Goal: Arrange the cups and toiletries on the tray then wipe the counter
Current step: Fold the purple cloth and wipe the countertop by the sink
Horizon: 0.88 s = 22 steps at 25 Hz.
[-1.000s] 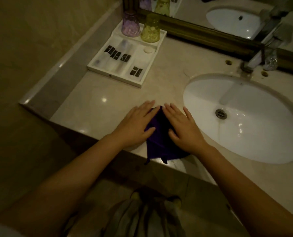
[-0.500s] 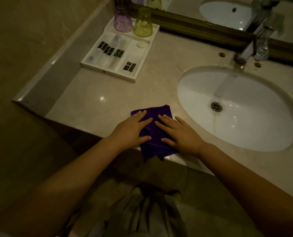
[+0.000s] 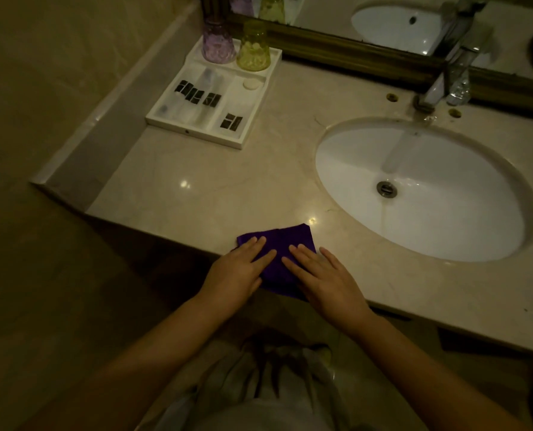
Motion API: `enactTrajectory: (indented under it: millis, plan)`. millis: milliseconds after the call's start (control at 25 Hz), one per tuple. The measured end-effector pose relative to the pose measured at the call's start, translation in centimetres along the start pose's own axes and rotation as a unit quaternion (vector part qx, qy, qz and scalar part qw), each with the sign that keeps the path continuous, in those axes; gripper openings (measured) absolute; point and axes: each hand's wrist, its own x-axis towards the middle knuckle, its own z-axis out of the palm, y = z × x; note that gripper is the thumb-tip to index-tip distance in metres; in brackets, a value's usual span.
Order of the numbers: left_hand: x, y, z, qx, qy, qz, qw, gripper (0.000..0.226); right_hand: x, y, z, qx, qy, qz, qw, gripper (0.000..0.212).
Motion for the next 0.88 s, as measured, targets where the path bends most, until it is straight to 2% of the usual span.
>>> enactTrajectory:
  millis: [200,320,600,880]
  plan:
    - [-2.2,1.8,-0.2,0.012,0.071,0.055,0.996,0.063,-2.2,-1.2,1.2,0.034,0.108,0.026,0.993,0.053]
    - [-3.1,2.5,0.0,0.000,0.090,0.080,0.993,0.061,-3.4,-2.2,1.1,0.043,0.144,0.040,0.988,0.045]
    - [-4.2,2.8,-0.3,-0.112,0.028,0.113,0.987,0.048,-6.3,-3.4,-2.2,0.089,0.115,0.080,0.986,0.045]
    - [-3.2,6.6,-4.2,-0.123,0.041,0.196,0.972,0.040,-9.4,-2.2,-7.9,0.080,0.098,0.129,0.984,0.043]
